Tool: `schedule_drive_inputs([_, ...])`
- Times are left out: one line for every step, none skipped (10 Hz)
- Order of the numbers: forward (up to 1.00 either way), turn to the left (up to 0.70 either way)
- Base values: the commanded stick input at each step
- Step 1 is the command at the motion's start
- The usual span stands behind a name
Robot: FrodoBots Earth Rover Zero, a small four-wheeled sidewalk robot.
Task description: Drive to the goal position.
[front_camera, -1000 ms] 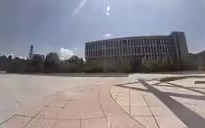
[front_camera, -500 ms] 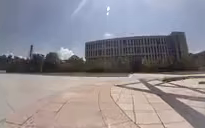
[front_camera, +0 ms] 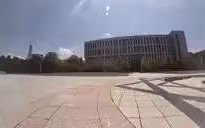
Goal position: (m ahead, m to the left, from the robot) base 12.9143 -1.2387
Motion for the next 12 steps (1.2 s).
schedule_drive_inputs([0.50, 0.01])
schedule_drive_inputs([0.50, 0.01])
schedule_drive_inputs([0.50, 0.01])
schedule_drive_inputs([0.50, 0.01])
schedule_drive_inputs([0.50, 0.01])
schedule_drive_inputs([0.50, 0.01])
schedule_drive_inputs([0.50, 0.01])
schedule_drive_inputs([0.50, 0.01])
schedule_drive_inputs([0.50, 0.01])
schedule_drive_inputs([0.50, 0.01])
schedule_drive_inputs([0.50, 0.01])
schedule_drive_inputs([0.50, 0.01])
